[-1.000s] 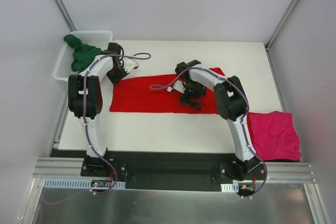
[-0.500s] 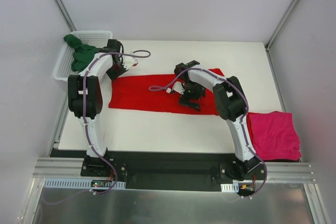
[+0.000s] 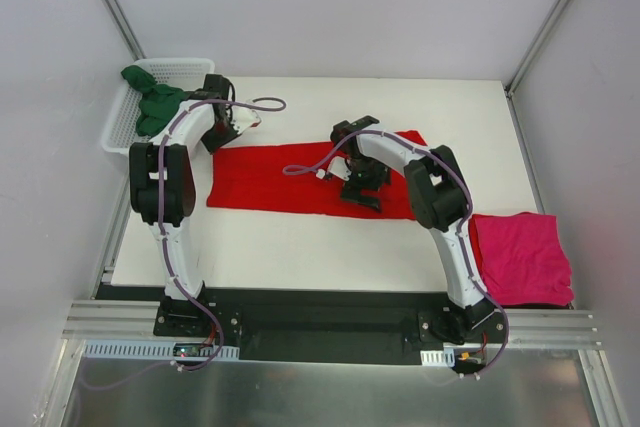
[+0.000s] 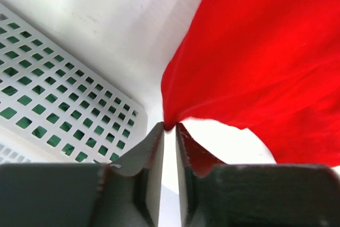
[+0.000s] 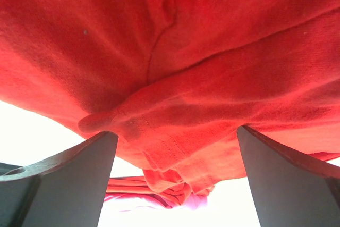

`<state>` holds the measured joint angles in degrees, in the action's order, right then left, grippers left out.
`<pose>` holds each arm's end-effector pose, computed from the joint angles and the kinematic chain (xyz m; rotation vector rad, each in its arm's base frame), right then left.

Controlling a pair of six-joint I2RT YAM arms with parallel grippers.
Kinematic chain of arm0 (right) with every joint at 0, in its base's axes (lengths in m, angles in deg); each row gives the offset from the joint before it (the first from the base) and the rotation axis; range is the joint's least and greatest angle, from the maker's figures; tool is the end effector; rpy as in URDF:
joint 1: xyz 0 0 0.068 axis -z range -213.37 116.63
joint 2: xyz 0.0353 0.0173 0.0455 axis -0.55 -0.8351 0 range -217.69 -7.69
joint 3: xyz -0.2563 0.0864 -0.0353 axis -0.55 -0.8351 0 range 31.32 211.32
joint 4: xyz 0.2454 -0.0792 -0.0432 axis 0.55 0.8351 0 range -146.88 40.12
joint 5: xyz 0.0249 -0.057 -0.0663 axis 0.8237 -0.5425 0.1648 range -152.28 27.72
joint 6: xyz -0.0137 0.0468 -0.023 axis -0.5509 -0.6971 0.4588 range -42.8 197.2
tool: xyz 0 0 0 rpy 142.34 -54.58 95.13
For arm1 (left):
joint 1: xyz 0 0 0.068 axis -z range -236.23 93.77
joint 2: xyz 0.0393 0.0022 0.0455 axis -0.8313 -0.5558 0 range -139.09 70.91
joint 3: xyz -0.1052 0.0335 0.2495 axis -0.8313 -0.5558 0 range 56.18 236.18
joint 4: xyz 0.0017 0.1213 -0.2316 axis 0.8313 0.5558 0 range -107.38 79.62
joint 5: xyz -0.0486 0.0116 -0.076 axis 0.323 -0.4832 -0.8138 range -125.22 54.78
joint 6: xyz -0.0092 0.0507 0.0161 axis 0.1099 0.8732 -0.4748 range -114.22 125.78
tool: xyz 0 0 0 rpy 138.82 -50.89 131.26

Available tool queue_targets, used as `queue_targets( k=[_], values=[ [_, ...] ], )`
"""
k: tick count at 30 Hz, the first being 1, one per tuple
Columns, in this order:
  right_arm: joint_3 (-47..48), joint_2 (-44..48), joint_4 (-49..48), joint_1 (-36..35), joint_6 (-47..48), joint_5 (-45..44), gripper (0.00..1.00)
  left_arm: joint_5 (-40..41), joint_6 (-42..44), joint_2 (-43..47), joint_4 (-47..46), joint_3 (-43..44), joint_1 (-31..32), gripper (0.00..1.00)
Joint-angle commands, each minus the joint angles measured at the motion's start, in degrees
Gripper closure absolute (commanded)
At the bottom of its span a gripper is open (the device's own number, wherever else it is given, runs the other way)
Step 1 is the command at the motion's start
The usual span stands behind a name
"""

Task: Fold and stack the t-shirts
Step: Fold the other side of the tshirt into a rectangle

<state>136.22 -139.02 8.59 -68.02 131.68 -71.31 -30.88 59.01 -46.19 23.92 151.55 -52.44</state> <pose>0.3625 0.2437 0.1473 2.1594 -2.1867 0.2304 0.4390 -0.0265 0.2159 1.2776 2.4035 0.3666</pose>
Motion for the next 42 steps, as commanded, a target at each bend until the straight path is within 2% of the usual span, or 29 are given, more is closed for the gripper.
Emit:
queue_targets(
  k=[1,4,6,14,22,26,31,35,42],
  values=[
    [2.50,-1.30,3.35,-0.33,0.72,-0.19,0.02,2.17,0.82,-0.85,1.50,1.48,0.08,0.63],
    [3.02,-1.04,3.17,-0.41,0.72,-0.37,0.02,2.52,0.47,-1.02,1.42,1.13,0.16,0.25],
    [3.64,-0.42,3.00,-0.59,0.63,-0.19,0.02,2.26,0.29,-0.68,1.42,1.31,0.16,0.20],
    [8.29,1.77,2.29,-2.17,-0.16,3.22,0.02,0.94,-4.71,-1.03,-1.12,8.15,0.16,0.17],
    [8.83,3.10,1.94,-3.23,-0.42,8.51,0.02,-0.47,-6.39,-2.25,-4.73,8.78,1.48,0.17],
    [8.65,2.39,4.74,-3.49,-0.78,10.88,0.02,-1.87,-6.47,-3.66,-5.61,9.13,3.06,0.17],
    [6.29,3.53,4.84,-3.14,-2.09,6.41,0.02,-4.07,-7.09,-6.99,-6.32,11.67,5.70,0.17],
    [4.00,5.47,1.77,-2.09,-5.25,0.27,0.02,-6.44,-7.44,-7.27,-6.06,12.56,10.16,0.17],
    [2.94,6.96,-2.19,3.27,-6.40,-6.95,0.01,-9.44,-9.02,3.69,-5.88,1.94,14.75,0.17]
  ],
)
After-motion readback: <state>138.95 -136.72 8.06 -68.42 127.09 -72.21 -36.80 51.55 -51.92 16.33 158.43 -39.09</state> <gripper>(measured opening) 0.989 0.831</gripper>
